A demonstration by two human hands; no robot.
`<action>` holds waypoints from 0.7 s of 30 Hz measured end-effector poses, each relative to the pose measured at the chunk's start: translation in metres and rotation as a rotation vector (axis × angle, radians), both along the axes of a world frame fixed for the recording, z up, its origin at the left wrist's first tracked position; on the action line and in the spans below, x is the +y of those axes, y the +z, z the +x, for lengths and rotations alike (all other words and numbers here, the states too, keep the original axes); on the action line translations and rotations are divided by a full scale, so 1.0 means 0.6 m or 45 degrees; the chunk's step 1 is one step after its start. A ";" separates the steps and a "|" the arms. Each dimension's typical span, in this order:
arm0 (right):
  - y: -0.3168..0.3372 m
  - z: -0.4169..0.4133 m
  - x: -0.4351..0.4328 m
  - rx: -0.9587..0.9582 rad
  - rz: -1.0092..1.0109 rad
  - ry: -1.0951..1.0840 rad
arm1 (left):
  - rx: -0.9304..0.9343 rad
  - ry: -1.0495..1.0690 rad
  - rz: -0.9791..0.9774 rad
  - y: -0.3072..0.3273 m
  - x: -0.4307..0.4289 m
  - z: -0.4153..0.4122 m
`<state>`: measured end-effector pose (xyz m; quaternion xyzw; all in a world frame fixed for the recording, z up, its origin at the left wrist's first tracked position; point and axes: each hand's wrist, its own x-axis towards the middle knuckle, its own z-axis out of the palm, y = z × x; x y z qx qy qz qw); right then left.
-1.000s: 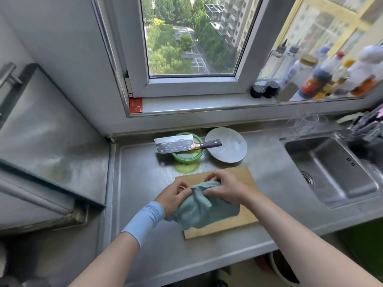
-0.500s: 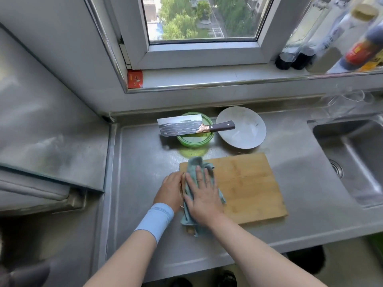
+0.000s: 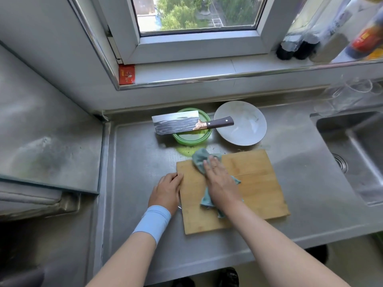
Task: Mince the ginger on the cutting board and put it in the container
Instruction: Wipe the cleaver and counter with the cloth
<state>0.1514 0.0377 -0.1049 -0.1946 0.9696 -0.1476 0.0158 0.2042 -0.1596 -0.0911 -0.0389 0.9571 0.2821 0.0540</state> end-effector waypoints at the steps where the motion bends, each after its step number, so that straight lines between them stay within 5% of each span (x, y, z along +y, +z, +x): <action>1: 0.000 -0.009 0.031 -0.017 0.020 -0.092 | 0.009 0.011 0.002 0.000 0.001 0.000; 7: 0.025 -0.029 0.128 -0.103 0.132 -0.457 | -0.098 -0.071 -0.103 0.026 0.001 -0.009; 10: 0.029 -0.002 0.035 0.038 -0.001 -0.259 | -0.108 -0.123 -0.177 0.028 0.008 -0.018; 15: 0.009 0.046 -0.108 -0.067 -0.031 0.174 | 0.042 -0.107 -0.241 0.023 0.014 -0.024; 18: 0.001 0.013 -0.045 -0.049 0.033 0.171 | 0.210 -0.212 -0.457 0.010 0.016 -0.033; 21: -0.002 -0.022 0.045 -0.081 0.079 -0.159 | 0.190 -0.218 -0.467 0.015 0.023 -0.045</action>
